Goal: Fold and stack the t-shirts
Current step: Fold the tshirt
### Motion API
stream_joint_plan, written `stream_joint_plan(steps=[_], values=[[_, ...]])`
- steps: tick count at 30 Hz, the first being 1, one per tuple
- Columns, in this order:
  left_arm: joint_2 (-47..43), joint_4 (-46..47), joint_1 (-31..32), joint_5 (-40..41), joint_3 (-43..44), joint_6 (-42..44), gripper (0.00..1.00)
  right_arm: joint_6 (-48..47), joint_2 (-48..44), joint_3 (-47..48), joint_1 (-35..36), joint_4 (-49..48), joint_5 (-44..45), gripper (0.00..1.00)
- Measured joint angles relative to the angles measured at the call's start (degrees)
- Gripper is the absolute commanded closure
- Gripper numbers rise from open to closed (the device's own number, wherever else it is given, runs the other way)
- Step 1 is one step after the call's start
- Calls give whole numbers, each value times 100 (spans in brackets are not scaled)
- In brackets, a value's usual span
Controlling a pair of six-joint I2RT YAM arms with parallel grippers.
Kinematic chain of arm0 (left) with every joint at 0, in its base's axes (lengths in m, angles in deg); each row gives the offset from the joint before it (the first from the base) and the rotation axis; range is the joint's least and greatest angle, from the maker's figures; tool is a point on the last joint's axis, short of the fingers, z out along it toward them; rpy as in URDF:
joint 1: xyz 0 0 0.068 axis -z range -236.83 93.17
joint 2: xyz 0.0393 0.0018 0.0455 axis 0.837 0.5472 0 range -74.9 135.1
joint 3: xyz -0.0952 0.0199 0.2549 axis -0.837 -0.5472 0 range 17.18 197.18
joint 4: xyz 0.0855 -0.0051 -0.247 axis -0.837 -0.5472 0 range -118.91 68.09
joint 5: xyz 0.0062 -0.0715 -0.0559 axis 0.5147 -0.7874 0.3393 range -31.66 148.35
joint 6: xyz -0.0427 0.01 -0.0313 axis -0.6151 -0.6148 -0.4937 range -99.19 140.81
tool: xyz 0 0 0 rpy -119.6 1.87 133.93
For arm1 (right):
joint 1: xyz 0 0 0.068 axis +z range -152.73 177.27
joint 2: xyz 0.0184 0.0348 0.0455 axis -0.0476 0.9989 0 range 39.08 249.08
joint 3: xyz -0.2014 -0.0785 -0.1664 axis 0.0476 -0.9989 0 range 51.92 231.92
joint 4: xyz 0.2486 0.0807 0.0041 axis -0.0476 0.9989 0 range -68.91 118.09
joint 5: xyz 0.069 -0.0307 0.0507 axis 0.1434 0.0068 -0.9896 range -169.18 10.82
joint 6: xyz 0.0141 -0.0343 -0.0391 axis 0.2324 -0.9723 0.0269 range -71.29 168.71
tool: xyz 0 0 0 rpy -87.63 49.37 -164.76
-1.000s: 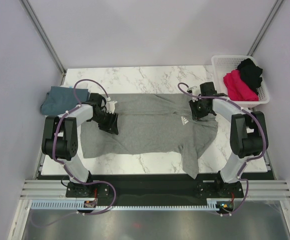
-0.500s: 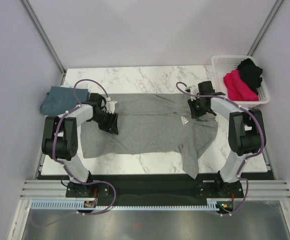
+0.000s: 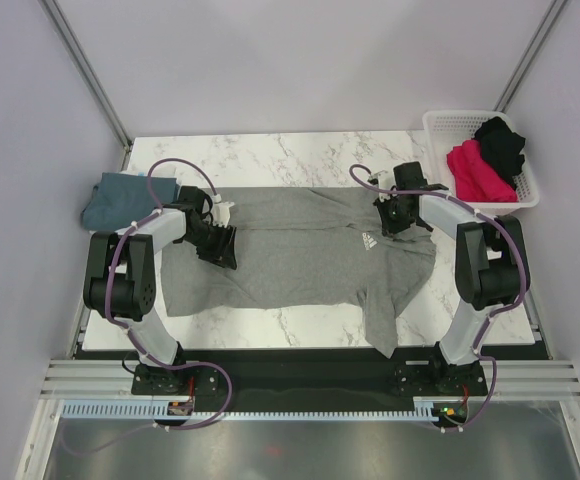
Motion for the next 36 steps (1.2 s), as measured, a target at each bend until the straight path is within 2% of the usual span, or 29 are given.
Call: stream_joint_plan(steps=[18,30,31,32,33,36], values=[[0,0,4,-2,0,-2,49,50,-745,-59,94,240,-35,100],[2,0,11,2,2,-2,49,236,-776,-402,334,404,-308,100],[2,0,11,2,2,-2,49,251,-776,-402,352,407,-334,96],[2,0,11,2,2,-2,49,262,-776,-402,358,407,-356,79],[2,0,11,2,2,-2,49,308,-776,-402,363,409,-369,72],[2,-2,11,2,4,-2,49,328,-776,-400,363,417,-376,62]])
